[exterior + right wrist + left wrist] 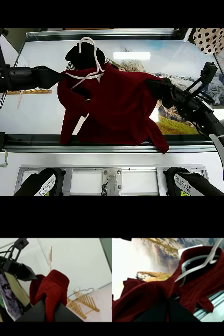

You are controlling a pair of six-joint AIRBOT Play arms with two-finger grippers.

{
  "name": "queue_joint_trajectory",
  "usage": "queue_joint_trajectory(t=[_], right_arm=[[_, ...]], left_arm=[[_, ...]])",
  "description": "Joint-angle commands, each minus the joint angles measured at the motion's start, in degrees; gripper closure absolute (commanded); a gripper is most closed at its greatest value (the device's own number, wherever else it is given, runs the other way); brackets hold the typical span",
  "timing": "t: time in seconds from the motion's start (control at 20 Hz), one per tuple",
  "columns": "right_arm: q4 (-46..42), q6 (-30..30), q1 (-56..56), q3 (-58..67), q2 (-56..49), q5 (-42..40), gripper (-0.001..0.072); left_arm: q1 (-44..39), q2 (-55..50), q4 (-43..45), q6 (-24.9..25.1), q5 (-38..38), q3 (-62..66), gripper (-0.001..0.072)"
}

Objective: Fold the clothes and pants, and hang the long-sleeved shirts on hangers.

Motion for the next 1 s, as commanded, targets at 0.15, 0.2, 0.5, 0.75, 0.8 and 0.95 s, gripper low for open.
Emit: queue_joint_trajectory(t=[0.15,0.2,0.5,0.75,0.8,0.95], right_arm=[[1.1,-2.8,2.0,-0.7,-0.1,1.7,0.0695],[1.2,-2.8,2.7,-0.7,-0.2,1.7,0.0695],[6.9,-4.9,6.3,-0.7,-1.5,1.7,0.0696],[7.6,-4.9,6.4,-0.7,-1.5,1.7,0.0695],[7.6,-4.9,6.4,-0.7,-1.5,1.7,0.0695],[7.6,-4.9,6.4,-0.7,-1.5,1.7,0.0695]], left_arm=[[-10.4,-7.4,5.2,-5.2,-1.8,13.4,0.0691],[-11.8,-8.7,5.9,-5.4,-2.5,15.5,0.0691],[-16.2,-12.0,8.9,-6.8,-5.9,20.8,0.0691],[-16.2,-11.2,9.7,-6.8,-7.6,20.8,0.0551],[-16.2,-11.0,9.6,-6.8,-7.9,20.9,0.0268],[-16.2,-9.4,9.6,-6.8,-7.5,21.1,0.0162]])
